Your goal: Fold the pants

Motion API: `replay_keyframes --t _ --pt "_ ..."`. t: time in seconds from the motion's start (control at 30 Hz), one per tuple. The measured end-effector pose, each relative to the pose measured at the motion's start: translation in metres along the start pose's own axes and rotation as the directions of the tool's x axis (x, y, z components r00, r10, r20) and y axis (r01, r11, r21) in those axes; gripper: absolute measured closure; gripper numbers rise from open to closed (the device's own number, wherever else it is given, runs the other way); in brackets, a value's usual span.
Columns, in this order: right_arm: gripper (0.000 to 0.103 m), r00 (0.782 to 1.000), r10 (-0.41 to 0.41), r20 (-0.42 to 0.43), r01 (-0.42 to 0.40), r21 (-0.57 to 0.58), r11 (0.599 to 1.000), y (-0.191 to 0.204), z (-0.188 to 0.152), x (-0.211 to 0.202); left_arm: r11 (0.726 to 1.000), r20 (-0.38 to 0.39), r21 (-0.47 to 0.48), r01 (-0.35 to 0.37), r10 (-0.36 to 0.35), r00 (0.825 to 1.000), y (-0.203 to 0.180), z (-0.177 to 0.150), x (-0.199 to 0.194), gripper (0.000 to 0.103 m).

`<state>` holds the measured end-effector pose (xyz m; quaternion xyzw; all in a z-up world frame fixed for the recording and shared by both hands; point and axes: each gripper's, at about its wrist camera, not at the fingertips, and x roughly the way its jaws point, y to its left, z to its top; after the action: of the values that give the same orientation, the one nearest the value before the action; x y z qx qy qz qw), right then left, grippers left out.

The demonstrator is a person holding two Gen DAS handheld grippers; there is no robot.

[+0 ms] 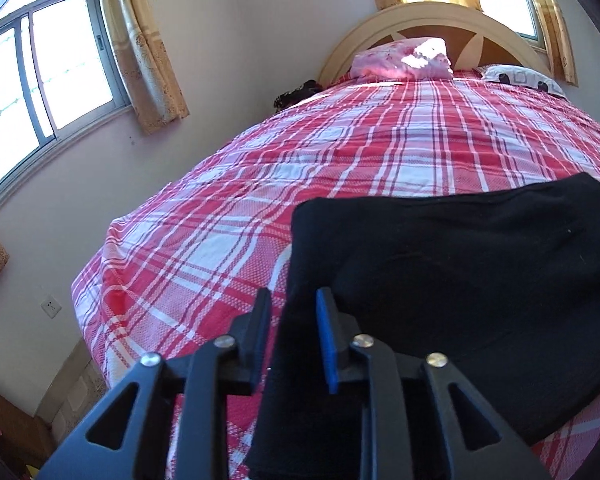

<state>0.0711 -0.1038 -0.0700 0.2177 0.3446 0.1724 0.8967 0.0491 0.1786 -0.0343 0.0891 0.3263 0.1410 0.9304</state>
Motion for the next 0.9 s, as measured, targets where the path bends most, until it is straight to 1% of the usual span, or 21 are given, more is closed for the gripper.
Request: replay_keyframes --t 0.03,0.07,0.1,0.13,0.17,0.2,0.23,0.27,0.3,0.37,0.43,0.5,0.6,0.77,0.9 --pt "0.034 0.999 -0.029 0.023 0.029 -0.007 1.000 0.004 -0.002 -0.005 1.000 0.001 -0.008 -0.008 0.008 1.000 0.002 0.001 0.000 0.064" --pt "0.034 0.995 -0.072 0.064 0.074 -0.031 0.997 0.011 -0.005 -0.014 1.000 0.002 -0.021 -0.011 0.011 1.000 0.006 0.001 0.000 0.059" --pt "0.034 0.988 -0.106 0.115 0.113 -0.064 0.991 0.019 -0.006 -0.023 0.999 0.000 -0.031 -0.005 0.005 1.000 0.008 0.001 0.001 0.058" --pt "0.038 0.977 -0.127 0.172 0.146 -0.105 0.984 0.028 -0.008 -0.033 0.999 -0.003 -0.037 0.002 -0.002 1.000 0.009 0.001 0.002 0.058" --pt "0.045 0.966 -0.136 0.221 0.172 -0.154 0.973 0.038 -0.009 -0.041 0.999 -0.006 -0.043 0.006 -0.007 1.000 0.010 0.001 0.003 0.058" --pt "0.061 0.959 -0.141 0.247 0.193 -0.200 0.961 0.047 -0.008 -0.045 0.999 -0.007 -0.046 0.006 -0.006 1.000 0.010 0.000 0.004 0.058" --pt "0.072 0.956 -0.146 0.253 0.210 -0.249 0.945 0.057 -0.007 -0.046 0.999 -0.004 -0.044 0.002 -0.003 1.000 0.009 0.000 0.003 0.058" --pt "0.076 0.960 -0.146 0.237 0.215 -0.294 0.931 0.066 -0.006 -0.042 0.999 -0.002 -0.036 -0.006 0.006 1.000 0.007 0.000 0.003 0.058" --pt "0.080 0.969 -0.135 0.207 0.197 -0.320 0.927 0.071 -0.005 -0.037 1.000 0.000 -0.029 -0.011 0.011 1.000 0.006 0.000 0.002 0.058" --pt "0.080 0.976 -0.119 0.181 0.175 -0.331 0.927 0.073 -0.004 -0.029 1.000 -0.002 -0.030 -0.004 0.004 1.000 0.005 -0.001 0.003 0.060" --pt "0.080 0.979 -0.135 0.153 0.181 -0.343 0.922 0.072 -0.008 -0.021 0.999 -0.014 -0.044 0.019 -0.019 1.000 0.006 -0.001 0.004 0.063" --pt "0.080 0.979 -0.165 0.117 0.195 -0.326 0.925 0.065 -0.012 -0.014 0.998 -0.021 -0.046 0.038 -0.039 0.999 0.004 -0.001 0.005 0.071" --pt "0.081 0.980 -0.170 0.106 0.195 -0.309 0.931 0.057 -0.013 -0.013 0.999 -0.021 -0.021 0.035 -0.035 0.999 -0.005 -0.003 0.005 0.079" --pt "0.081 0.972 -0.215 0.097 0.235 -0.325 0.916 0.055 -0.019 -0.009 1.000 -0.025 -0.003 0.028 -0.028 0.999 -0.010 -0.003 0.011 0.079" --pt "0.081 0.961 -0.262 0.084 0.275 -0.334 0.901 0.053 -0.011 0.001 0.999 -0.036 0.004 0.040 -0.040 0.999 -0.007 0.000 0.012 0.079"
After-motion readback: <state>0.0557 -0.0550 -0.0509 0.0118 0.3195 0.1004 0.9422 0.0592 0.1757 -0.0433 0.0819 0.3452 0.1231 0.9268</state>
